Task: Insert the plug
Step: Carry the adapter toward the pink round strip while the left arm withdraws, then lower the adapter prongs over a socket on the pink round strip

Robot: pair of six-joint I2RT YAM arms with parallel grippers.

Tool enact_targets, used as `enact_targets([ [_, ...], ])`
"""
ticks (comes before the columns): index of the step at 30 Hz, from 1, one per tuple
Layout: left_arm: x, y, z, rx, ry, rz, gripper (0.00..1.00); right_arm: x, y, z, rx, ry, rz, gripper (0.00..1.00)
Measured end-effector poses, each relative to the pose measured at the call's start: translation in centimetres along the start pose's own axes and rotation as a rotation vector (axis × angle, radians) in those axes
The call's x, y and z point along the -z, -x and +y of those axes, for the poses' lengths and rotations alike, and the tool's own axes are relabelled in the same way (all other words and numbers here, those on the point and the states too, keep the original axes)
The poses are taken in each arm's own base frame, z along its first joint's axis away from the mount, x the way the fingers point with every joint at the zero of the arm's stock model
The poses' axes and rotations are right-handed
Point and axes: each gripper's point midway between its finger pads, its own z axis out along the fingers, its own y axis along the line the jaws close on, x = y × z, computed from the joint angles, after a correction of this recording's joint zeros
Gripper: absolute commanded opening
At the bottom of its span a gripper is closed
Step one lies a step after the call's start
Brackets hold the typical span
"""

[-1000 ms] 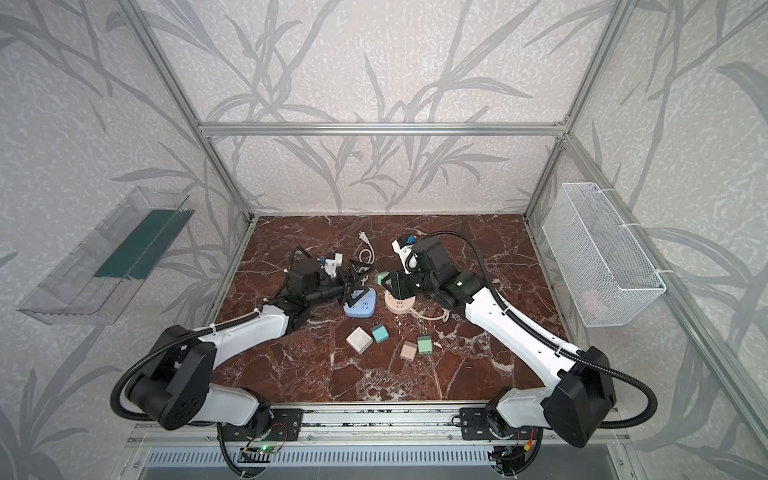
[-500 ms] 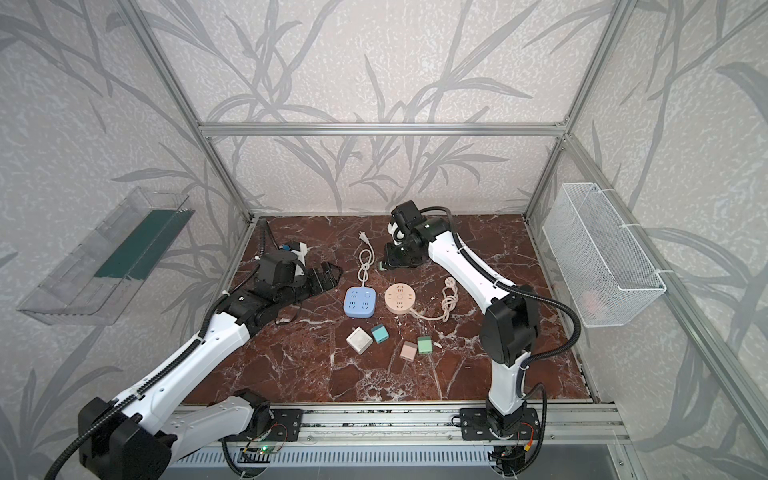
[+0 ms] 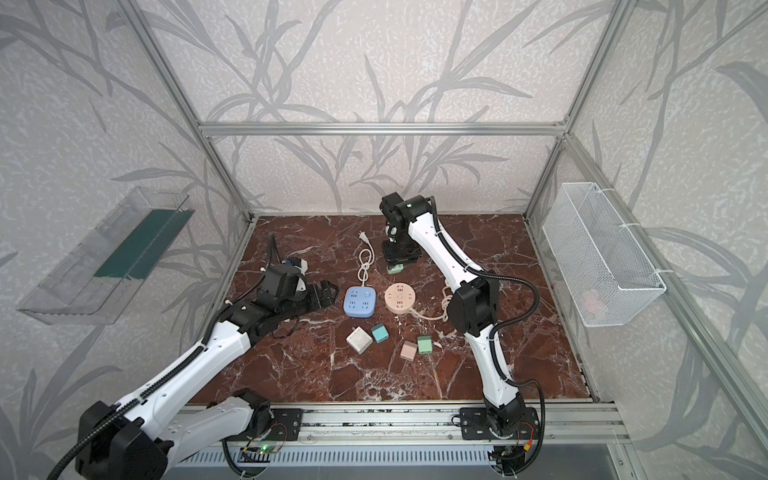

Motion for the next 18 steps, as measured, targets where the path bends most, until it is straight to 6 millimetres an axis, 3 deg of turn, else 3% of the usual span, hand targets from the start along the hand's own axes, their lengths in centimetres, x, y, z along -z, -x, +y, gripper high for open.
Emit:
enact_targets([
  [6, 0.0, -0.1, 0.1, -0.007, 0.002, 0.001, 0.97, -1.7, -1.0, -1.1, -0.035, -0.052, 0.073, 0.0],
  [18, -0.5, -1.1, 0.9, -0.004, 0.02, 0.024, 0.96, -2.6, -1.7, -2.4, -0.155, -0.056, 0.134, 0.0],
])
